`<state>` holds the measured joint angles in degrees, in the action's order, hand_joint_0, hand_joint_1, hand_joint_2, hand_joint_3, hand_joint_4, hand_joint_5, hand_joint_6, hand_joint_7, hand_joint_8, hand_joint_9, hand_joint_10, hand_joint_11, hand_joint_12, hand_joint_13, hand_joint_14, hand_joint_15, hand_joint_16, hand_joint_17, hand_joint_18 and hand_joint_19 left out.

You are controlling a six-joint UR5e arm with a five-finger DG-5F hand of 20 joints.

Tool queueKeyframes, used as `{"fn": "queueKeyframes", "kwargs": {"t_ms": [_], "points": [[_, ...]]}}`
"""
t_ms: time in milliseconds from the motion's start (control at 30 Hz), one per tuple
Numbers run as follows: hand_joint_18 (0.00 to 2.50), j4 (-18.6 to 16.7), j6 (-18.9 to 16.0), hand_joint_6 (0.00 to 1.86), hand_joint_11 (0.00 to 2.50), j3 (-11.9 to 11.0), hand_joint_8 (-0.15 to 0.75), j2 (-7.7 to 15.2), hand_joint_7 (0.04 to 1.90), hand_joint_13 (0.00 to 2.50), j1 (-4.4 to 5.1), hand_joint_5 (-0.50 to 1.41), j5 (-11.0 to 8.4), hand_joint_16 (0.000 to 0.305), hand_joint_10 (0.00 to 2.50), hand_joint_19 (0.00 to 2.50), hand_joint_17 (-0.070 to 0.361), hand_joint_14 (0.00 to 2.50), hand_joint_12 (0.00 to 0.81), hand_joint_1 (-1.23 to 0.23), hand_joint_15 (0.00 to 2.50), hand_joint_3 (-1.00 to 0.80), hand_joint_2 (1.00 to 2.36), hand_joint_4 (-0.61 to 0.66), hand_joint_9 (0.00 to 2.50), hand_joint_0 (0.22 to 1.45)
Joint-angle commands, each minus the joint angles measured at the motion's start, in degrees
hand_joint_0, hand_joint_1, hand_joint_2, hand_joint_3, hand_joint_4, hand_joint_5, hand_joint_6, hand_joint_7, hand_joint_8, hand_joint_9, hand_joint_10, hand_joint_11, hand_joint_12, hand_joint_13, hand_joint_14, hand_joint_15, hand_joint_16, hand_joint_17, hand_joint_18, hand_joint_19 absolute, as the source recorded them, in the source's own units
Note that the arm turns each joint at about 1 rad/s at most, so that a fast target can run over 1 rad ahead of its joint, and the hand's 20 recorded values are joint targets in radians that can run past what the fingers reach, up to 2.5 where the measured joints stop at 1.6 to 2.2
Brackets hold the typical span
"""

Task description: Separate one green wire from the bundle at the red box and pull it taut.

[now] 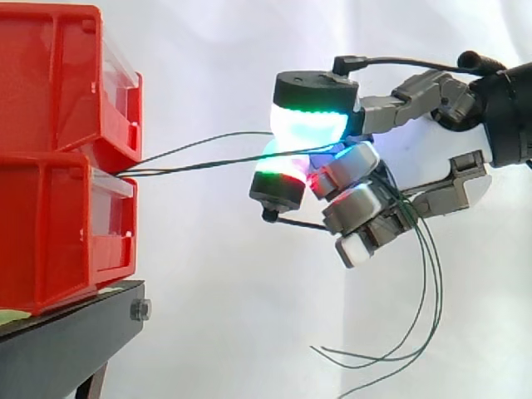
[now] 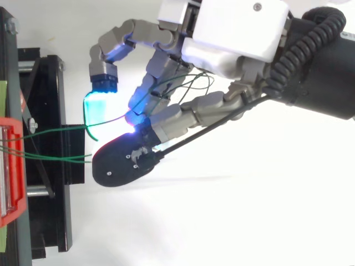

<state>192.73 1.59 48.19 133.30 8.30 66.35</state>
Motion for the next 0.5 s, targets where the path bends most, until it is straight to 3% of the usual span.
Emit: {"fn": "queueKeyframes", "kwargs": {"t_ms": [0,167,333,467], "points": [[0.86,0.5,0.1,0.89,1.72,-0.5,0.288,-0.1,1.13,1.01,-0.12,-0.21,0.01,0.058,0.01,0.67,0.130,0.03,0.418,-0.96,0.98,-0.50,1.00,0.16,1.27,0.59],[0.84,1.3,0.1,0.88,1.59,-0.8,0.309,0.0,1.11,0.96,-0.12,-0.20,0.10,0.060,0.01,0.67,0.134,0.03,0.431,-0.94,0.89,-0.50,1.00,0.16,1.24,0.53],[0.82,1.5,0.1,0.79,1.44,-1.0,0.338,0.0,1.11,0.96,-0.12,-0.15,0.10,0.064,0.02,0.66,0.144,0.02,0.451,-0.63,0.83,-0.50,1.00,0.17,1.29,0.47],[0.79,1.5,0.1,0.76,1.42,-1.1,0.320,-0.1,1.18,0.94,-0.12,-0.14,0.10,0.060,0.02,0.67,0.136,0.03,0.430,-0.55,0.82,-0.50,1.00,0.15,1.29,0.51]]}}
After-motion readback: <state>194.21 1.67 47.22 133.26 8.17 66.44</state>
